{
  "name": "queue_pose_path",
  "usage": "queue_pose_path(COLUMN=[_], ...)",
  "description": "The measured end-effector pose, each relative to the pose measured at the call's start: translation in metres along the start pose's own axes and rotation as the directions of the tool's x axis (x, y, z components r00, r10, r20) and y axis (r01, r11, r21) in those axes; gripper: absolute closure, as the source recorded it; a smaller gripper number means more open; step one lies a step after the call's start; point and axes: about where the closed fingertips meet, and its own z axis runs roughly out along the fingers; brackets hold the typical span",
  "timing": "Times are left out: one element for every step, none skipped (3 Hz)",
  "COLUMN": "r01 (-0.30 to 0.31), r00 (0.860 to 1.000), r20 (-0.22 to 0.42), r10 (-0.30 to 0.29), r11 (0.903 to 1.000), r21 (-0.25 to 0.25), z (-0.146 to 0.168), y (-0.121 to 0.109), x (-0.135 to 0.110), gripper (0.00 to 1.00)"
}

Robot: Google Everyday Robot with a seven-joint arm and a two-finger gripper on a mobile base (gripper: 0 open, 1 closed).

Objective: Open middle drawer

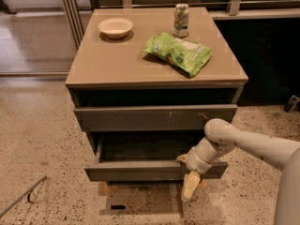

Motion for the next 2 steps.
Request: queue_pose_path(r01=[-0.006, -0.006], r00=[1.0, 1.0], r20=[0.018, 0.018], r10=[0.007, 0.007], r11=[0.9988, 0.9988], r21=[-0.048, -0.048], z=[-0.0018, -0.0018], y=[0.0188, 0.0188], x=[-0.0035, -0.0035], gripper=[0.0, 0.0])
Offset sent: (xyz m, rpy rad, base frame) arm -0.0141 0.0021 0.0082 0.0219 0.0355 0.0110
